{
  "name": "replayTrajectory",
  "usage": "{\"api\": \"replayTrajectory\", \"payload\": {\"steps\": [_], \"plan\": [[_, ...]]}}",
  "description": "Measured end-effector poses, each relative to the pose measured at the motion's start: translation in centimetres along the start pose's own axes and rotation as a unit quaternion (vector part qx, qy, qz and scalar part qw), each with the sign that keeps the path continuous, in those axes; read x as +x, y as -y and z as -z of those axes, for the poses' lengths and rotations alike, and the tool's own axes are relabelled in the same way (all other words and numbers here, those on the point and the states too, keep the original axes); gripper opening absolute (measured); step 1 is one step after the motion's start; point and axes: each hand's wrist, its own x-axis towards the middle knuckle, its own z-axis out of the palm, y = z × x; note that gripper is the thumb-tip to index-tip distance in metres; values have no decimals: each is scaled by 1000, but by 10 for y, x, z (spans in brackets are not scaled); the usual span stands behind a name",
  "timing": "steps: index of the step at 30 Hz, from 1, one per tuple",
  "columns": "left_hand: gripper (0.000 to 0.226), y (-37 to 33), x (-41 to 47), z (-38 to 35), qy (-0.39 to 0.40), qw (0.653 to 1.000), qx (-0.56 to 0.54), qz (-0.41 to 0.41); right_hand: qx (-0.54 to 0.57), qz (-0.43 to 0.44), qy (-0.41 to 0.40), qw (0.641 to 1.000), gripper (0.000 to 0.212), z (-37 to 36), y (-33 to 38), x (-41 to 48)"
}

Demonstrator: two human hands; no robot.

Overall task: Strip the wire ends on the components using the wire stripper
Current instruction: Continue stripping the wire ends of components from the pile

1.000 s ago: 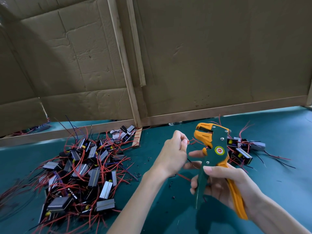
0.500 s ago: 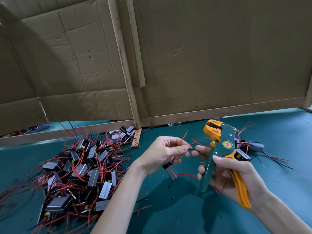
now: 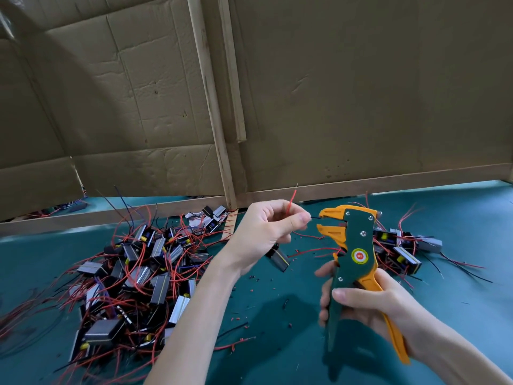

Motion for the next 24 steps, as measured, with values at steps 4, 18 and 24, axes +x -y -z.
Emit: {"api": "replayTrajectory", "payload": {"steps": [4,18,24], "plan": [[11,-1,-1,-1,8,999,30,9,-12,4,2,1000,54,2,-1,0],[12,-5,-3,-1,31,997,70,25,-24,-6,-11,1000,50,-1,-1,-1],[12,-4,-2,5,64,996,55,35,-59,-12,-87,994,52,-12,-10,-1]]}}
